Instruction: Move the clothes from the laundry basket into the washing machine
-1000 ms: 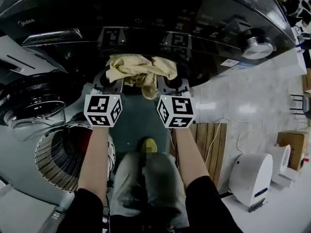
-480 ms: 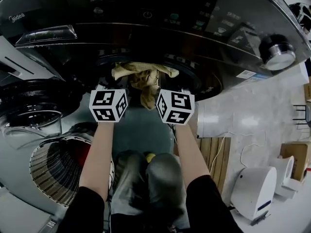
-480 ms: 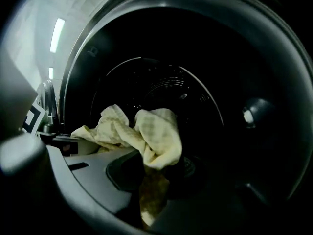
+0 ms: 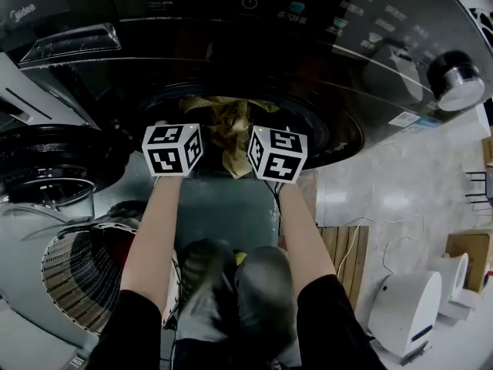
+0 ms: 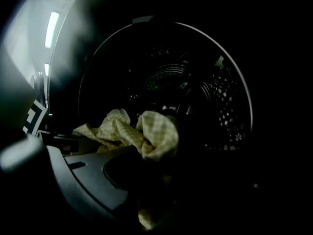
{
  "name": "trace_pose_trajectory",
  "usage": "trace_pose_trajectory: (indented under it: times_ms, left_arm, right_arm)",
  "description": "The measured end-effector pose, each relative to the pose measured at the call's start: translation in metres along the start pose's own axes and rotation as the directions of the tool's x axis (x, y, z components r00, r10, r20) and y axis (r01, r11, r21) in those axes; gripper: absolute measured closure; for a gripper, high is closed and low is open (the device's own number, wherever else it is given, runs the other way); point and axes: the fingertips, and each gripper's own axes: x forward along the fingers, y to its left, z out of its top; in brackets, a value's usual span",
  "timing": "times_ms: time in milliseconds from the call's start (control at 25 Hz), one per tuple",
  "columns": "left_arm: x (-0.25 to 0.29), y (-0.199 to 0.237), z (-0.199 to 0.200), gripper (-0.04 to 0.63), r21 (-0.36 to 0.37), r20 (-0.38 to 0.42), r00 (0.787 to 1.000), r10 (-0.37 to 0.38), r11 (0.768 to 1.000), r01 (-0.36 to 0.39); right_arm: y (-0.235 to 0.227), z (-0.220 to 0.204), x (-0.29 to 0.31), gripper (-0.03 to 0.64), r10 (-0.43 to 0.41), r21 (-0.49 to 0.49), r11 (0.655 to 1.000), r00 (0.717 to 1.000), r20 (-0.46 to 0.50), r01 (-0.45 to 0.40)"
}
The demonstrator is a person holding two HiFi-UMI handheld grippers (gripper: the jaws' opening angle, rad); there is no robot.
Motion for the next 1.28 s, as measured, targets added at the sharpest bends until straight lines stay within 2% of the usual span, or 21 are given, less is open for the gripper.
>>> trace_pose_trajectory:
  times_ms: [120, 280, 560, 800, 1000, 1120, 1280]
  left_arm:
    - [0.003, 0.002, 0.002, 0.469, -0.006, -0.007, 1.0, 0.007, 1.0, -0.007]
    - [0.006, 0.0, 0.001, 0.411, 0.015, -0.014, 1.0, 0.001, 1.0, -0.001]
    - [0.005, -0.003, 0.007, 0.33, 0.034, 0.001, 1.0, -0.013, 0.999, 0.013]
    - [-0.002, -0.006, 0.018, 0.315, 0.066, 0.017, 1.0, -0.002, 0.998, 0.001]
    - [-0.015, -0.011, 0.027, 0.285, 0.035, 0.037, 0.999, -0.004, 0.999, 0.003]
    - [-0.022, -0.014, 0.025, 0.285, 0.034, 0.009, 1.0, -0.001, 0.999, 0.001]
    - [-0.039, -0.016, 0.018, 0.303, -0.013, -0.033, 0.999, 0.012, 1.0, -0.012]
  right_arm:
    - [-0.001, 0.0, 0.003, 0.428, 0.005, 0.018, 1.0, 1.0, -0.009, -0.005]
    - [0.004, 0.002, 0.004, 0.356, 0.026, -0.008, 1.0, 1.0, 0.002, -0.026]
    - [0.006, 0.002, 0.004, 0.343, 0.031, -0.006, 1.0, 0.999, 0.014, -0.03]
    - [0.006, 0.006, -0.002, 0.343, 0.043, 0.008, 0.999, 0.999, 0.024, -0.044]
    - [0.008, 0.009, -0.012, 0.339, 0.049, 0.019, 0.999, 0.999, 0.012, -0.049]
    - [0.013, 0.01, -0.021, 0.339, 0.055, 0.021, 0.998, 0.998, 0.003, -0.056]
    - [0.019, 0.01, -0.037, 0.344, 0.049, 0.024, 0.999, 0.998, -0.026, -0.049]
